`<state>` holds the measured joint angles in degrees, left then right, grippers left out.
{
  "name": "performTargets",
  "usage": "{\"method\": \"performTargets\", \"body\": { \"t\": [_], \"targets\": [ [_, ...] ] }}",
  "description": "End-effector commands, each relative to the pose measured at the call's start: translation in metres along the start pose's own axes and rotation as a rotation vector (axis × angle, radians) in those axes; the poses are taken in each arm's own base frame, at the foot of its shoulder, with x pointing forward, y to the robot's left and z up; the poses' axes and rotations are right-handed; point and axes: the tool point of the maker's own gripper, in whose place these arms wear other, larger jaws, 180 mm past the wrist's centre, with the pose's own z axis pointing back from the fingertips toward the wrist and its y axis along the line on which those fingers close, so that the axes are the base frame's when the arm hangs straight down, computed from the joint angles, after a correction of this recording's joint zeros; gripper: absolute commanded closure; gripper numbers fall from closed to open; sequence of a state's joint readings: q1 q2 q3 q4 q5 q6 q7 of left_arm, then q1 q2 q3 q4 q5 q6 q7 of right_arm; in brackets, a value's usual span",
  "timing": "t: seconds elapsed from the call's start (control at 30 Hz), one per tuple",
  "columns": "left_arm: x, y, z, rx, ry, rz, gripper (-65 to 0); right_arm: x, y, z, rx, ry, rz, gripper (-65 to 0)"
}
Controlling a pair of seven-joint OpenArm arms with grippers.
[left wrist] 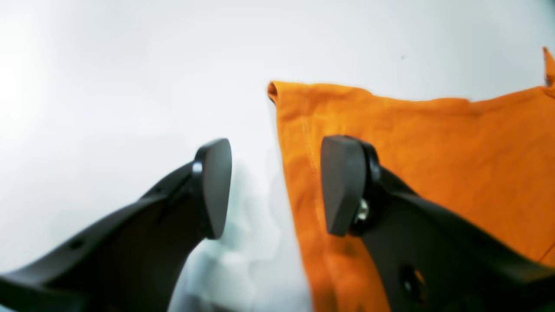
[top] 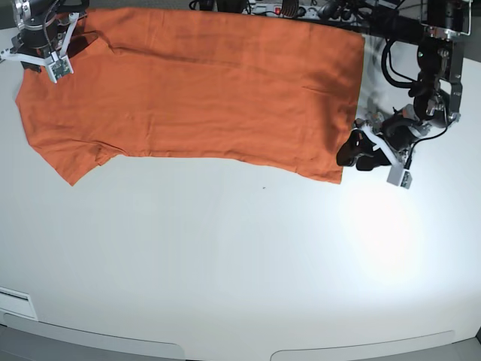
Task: Fold the T-shirt properly
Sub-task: 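Release the shirt with the left gripper and move it to the hem corner, then move the right gripper to the sleeve-side hem corner and grasp it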
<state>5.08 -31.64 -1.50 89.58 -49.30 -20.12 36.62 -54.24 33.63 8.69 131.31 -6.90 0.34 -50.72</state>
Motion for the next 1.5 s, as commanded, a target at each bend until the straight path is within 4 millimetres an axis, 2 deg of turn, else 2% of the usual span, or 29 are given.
{"method": "performTargets", "body": {
  "t": [0.0,0.1,0.23,0.3,0.43,0.63,0.7,0.73,0.8,0.87,0.97,1.07,1.3,1.47],
  "targets": [
    [0.015,0.002,-0.002,-0.005,-0.030,-0.015,-34.0,0.008,-0.009,0.003,-0.029,-0.030,0.008,-15.7],
    [0.005,0.010,-0.018,0.001,0.018,0.009,-34.0,0.007,-0.008,0.003,-0.029,-0.029,0.008,-15.7],
    [0.007,0.025,-0.030,0.013,0.025,0.068,-34.0,0.008,-0.009,0.003,-0.029,-0.030,0.009,-15.7],
    [0.001,0.018,-0.033,-0.044,0.065,0.097,-34.0,0.008,-0.008,0.003,-0.029,-0.029,0.008,-15.7],
    [-0.018,-0.014,-0.028,-0.214,0.174,0.106,-34.0,0.008,-0.009,0.003,-0.030,-0.031,0.008,-15.7],
    [-0.021,-0.018,-0.026,-0.237,0.202,0.119,-33.2,0.013,-0.009,0.003,-0.030,-0.058,0.009,-15.7],
    [-0.021,-0.018,-0.026,-0.237,0.202,0.118,-25.5,0.016,-0.009,0.003,-0.031,-0.074,0.007,-15.7],
    [-0.021,-0.018,-0.026,-0.236,0.201,0.118,-18.4,0.020,-0.010,0.002,-0.032,-0.087,0.000,-15.7],
    [-0.021,-0.018,-0.026,-0.236,0.200,0.116,-0.2,0.030,-0.016,0.000,-0.048,-0.120,-0.010,-15.7],
    [-0.021,-0.018,-0.026,-0.235,0.203,0.114,0.0,0.046,-0.022,-0.005,-0.056,-0.172,-0.046,-17.3],
    [-0.022,-0.017,-0.026,-0.233,0.204,0.112,0.0,0.068,-0.027,-0.020,-0.027,-0.237,-0.095,-25.0],
    [-0.022,-0.017,-0.026,-0.233,0.204,0.112,0.0,0.086,-0.037,-0.047,0.006,-0.272,-0.153,-30.4],
    [-0.021,-0.023,-0.024,-0.270,0.197,0.069,0.0,0.127,-0.056,-0.113,0.225,-0.304,-0.345,-30.4],
    [-0.021,-0.023,-0.024,-0.269,0.197,0.069,0.0,0.134,-0.056,-0.154,0.452,-0.243,-0.472,-30.4]
  ]
}}
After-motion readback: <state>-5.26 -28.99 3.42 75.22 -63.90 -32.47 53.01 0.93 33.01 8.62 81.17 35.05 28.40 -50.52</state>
